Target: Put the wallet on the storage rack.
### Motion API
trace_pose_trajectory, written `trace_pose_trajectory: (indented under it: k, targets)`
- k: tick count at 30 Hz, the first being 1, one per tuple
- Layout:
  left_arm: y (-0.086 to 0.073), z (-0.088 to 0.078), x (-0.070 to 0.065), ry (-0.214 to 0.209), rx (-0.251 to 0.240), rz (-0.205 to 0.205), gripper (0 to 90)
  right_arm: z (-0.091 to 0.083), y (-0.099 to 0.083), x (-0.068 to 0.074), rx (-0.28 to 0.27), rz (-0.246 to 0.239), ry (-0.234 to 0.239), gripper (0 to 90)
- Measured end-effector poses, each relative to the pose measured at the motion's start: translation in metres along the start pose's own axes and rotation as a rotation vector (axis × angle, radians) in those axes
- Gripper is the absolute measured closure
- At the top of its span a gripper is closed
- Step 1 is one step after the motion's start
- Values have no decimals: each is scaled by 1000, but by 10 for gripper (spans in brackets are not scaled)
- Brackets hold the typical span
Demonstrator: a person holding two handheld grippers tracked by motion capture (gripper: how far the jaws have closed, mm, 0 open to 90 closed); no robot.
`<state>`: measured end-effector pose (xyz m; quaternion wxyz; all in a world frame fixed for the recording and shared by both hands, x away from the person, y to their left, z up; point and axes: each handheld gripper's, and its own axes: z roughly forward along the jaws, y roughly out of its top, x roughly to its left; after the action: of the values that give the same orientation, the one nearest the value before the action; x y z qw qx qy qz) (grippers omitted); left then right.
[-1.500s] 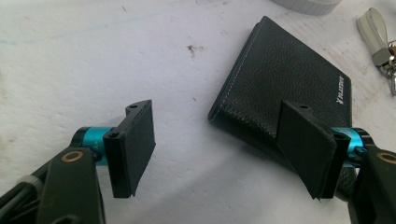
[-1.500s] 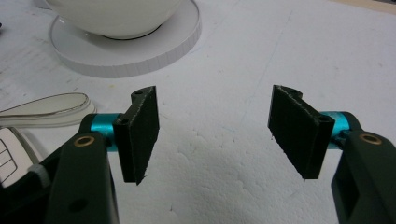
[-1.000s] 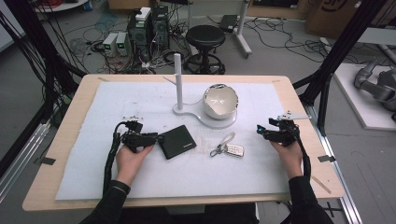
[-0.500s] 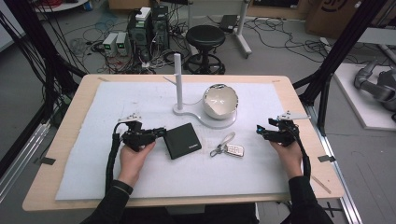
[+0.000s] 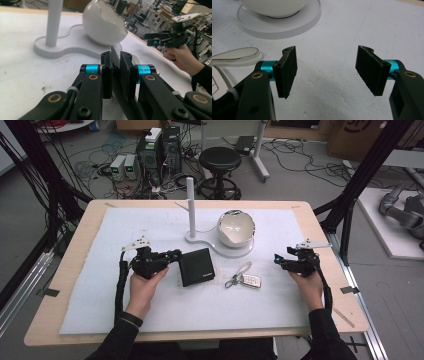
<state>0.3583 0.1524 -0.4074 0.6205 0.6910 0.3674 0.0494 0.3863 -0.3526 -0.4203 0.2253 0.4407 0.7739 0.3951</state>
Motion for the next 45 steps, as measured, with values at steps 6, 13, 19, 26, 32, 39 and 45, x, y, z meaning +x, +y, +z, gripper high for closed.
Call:
trace_pose_trajectory:
  k: [6,13,19,26,32,39,45]
  targets:
    - [19,3,-17,-34,-25,61,824,3,0,1,7,-12,0,345]
    - [36,12,-29,-42,-28,109,829,5,-1,1,18,-7,4,344]
    - [52,18,-39,-49,-44,139,830,7,-1,0,22,-12,3,345]
    - [83,33,-55,-57,-73,179,832,8,-1,1,25,-9,5,345]
    - [109,56,-66,-76,-104,212,832,9,-1,1,28,-9,7,345]
    - [133,90,-70,-64,-123,255,832,9,-2,1,31,-6,12,345]
    - [139,119,-62,-54,-126,242,831,9,-2,2,32,-9,18,345]
